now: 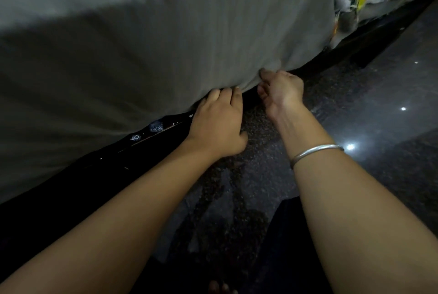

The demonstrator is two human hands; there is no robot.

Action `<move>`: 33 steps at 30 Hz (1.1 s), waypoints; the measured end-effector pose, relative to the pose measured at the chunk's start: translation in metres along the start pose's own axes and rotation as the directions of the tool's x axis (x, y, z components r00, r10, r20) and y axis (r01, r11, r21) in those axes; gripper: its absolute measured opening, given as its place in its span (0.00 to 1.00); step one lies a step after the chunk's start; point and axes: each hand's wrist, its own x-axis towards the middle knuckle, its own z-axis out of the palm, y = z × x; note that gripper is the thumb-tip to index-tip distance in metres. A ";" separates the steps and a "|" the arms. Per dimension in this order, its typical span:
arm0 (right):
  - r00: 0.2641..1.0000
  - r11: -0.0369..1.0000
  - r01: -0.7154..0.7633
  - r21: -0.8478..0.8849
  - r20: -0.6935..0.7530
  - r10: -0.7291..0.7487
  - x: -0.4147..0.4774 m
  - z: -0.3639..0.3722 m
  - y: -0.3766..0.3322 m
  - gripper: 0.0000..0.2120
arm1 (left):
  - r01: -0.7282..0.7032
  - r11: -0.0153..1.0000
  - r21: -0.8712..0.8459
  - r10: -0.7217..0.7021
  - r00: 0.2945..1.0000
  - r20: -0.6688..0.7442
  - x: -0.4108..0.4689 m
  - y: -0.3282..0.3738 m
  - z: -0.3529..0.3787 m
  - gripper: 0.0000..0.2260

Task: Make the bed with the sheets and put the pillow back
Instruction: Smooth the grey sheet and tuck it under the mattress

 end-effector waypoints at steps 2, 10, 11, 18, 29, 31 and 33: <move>0.994 0.994 0.009 -0.106 -0.108 -0.020 0.005 -0.004 0.008 0.10 | -0.010 1.000 -0.009 0.011 1.000 0.026 0.000 -0.001 0.000 0.41; 0.715 0.100 0.520 -0.848 0.368 -0.595 -0.010 -0.013 0.022 0.11 | 0.072 0.997 0.038 -0.077 0.988 0.134 0.010 0.006 0.007 0.49; 0.667 -0.024 0.588 -0.808 0.502 -0.551 -0.012 -0.014 0.027 0.13 | 0.073 0.996 0.055 -0.079 0.990 0.113 0.011 0.004 0.009 0.50; 0.701 -0.308 0.634 -0.709 0.696 -0.158 0.001 -0.015 0.011 0.23 | 0.102 0.995 0.014 -0.103 0.982 0.158 0.026 0.004 -0.008 0.36; 0.514 -0.446 0.548 -0.708 0.705 -0.488 -0.011 0.000 -0.018 0.09 | 0.012 0.995 0.094 -0.021 0.996 0.092 0.017 0.009 -0.026 0.21; 0.413 -0.390 0.617 -0.683 0.704 -0.578 -0.018 0.001 -0.026 0.08 | -0.008 0.997 0.083 0.006 1.000 0.024 0.014 0.012 -0.032 0.18; 0.268 -0.368 0.714 -0.596 0.718 -0.643 -0.025 0.001 -0.035 0.08 | -0.063 0.995 0.075 0.071 0.991 -0.116 0.009 0.013 -0.044 0.15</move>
